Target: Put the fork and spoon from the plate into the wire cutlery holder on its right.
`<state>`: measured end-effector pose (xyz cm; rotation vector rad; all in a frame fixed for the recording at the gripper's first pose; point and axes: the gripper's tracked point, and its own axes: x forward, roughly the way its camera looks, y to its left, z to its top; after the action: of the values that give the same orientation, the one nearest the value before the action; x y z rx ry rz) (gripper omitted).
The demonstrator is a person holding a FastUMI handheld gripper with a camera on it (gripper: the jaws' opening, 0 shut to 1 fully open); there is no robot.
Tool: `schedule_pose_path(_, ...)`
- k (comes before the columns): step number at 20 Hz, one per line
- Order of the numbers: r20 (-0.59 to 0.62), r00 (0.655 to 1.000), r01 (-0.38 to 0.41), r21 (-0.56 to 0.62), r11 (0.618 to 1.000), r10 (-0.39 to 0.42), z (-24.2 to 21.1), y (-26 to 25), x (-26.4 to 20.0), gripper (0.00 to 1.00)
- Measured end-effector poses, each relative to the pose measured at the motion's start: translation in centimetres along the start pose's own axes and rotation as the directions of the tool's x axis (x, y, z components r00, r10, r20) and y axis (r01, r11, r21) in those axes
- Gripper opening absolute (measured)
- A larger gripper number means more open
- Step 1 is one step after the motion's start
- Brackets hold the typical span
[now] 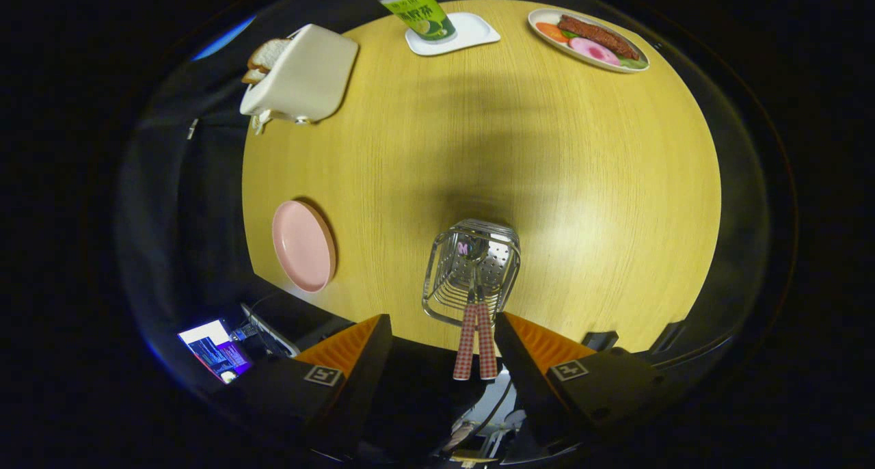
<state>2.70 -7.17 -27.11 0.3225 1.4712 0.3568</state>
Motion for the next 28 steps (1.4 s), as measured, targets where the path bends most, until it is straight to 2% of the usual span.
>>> schedule_pose_path(1,0.055,0.998,-0.003,-0.009,1.0,0.004,0.2,0.5,-0.4,0.99)
schedule_pose_path(6,0.301,0.953,0.023,-0.008,1.0,-0.02,-0.2,2.9,-2.3,0.99)
schedule_pose_path(9,0.434,0.901,0.02,-0.013,1.0,-0.012,-1.1,5.6,-3.7,0.99)
schedule_pose_path(11,0.533,0.846,0.006,-0.006,1.0,-0.002,-0.6,7.4,-5.3,0.99)
schedule_pose_path(13,0.627,0.779,0.0,0.008,1.0,-0.004,0.0,8.6,-6.9,0.99)
schedule_pose_path(15,0.72,0.694,0.026,0.009,1.0,-0.025,1.0,9.1,-8.7,0.99)
schedule_pose_path(18,0.832,0.55,0.117,0.0,0.993,-0.065,2.0,9.2,-11.8,0.99)
schedule_pose_path(21,0.906,0.417,0.229,-0.03,0.973,-0.07,1.6,9.8,-15.1,0.99)
schedule_pose_path(23,0.937,0.342,0.291,-0.042,0.956,-0.063,1.3,10.2,-17.3,0.99)
schedule_pose_path(26,0.97,0.24,0.328,-0.05,0.944,-0.032,0.6,11.6,-20.3,0.99)
schedule_pose_path(28,0.98,0.199,0.342,-0.055,0.938,-0.015,0.8,12.3,-21.8,0.99)
